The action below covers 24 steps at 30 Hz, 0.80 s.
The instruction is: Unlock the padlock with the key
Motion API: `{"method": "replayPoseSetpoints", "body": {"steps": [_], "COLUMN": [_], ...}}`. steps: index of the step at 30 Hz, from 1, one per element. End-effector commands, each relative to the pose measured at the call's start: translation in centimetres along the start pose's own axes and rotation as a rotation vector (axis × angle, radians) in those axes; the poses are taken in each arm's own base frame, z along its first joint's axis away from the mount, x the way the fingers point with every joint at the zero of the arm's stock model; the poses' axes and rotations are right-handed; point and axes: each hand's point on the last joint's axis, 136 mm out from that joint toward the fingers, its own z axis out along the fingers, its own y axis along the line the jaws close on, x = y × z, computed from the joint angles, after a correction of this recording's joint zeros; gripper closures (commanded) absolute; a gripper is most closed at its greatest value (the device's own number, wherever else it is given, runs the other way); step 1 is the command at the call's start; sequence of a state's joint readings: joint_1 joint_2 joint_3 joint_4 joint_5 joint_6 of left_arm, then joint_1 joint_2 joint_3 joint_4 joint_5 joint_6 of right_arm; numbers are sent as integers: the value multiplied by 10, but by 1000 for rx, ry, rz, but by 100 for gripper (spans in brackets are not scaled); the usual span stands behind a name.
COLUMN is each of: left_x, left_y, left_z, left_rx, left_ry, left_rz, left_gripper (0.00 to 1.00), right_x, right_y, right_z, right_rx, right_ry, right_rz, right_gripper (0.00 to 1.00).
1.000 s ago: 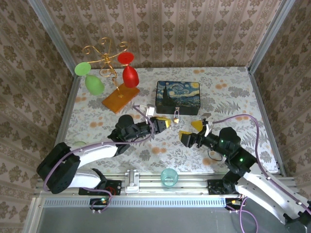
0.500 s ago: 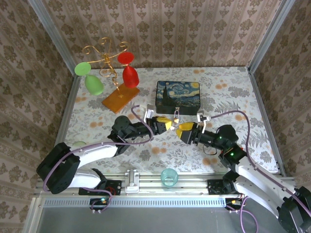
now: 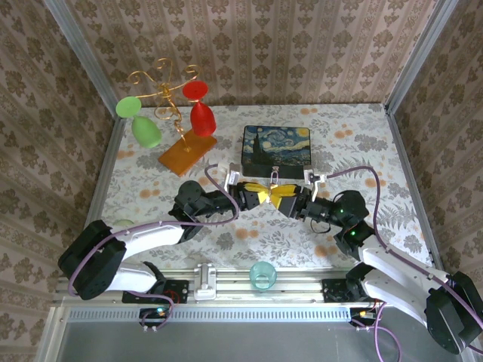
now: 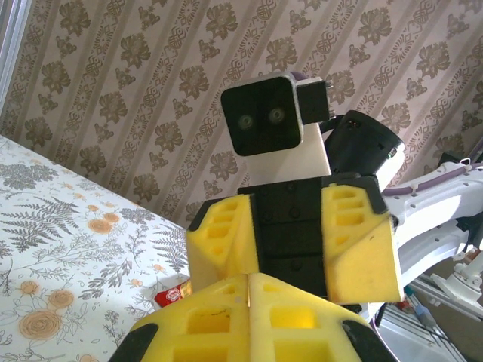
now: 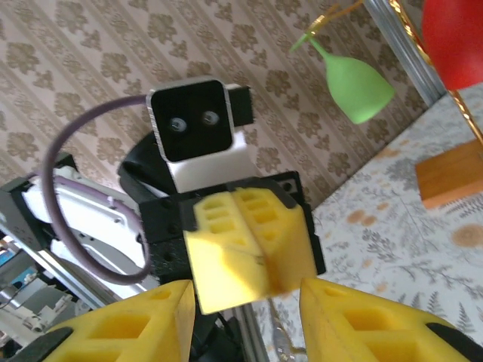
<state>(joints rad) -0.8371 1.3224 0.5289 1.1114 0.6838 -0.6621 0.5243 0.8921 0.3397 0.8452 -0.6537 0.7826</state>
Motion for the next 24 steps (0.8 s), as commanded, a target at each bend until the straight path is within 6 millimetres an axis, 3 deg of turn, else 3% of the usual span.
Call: {"method": "replayPoseSetpoints", "body": {"steps": [1, 9, 19, 24], "left_x": [-24, -37, -42, -41], "left_y": [-16, -25, -29, -28], "left_z": [2, 0, 5, 4], "left_rx": [48, 73, 88, 83], "left_ry": [-72, -130, -137, -137], "left_rz": [49, 48, 52, 53], "left_gripper": [100, 100, 100, 100], "right_x": [-4, 5, -4, -7], "right_y": [12, 2, 17, 20], "right_z": [-2, -2, 4, 1], "right_rx": [-53, -18, -112, -115], "right_ry": [-15, 8, -23, -39], "right_rz": [-22, -22, -12, -17], "right_gripper": [59, 61, 70, 81]}}
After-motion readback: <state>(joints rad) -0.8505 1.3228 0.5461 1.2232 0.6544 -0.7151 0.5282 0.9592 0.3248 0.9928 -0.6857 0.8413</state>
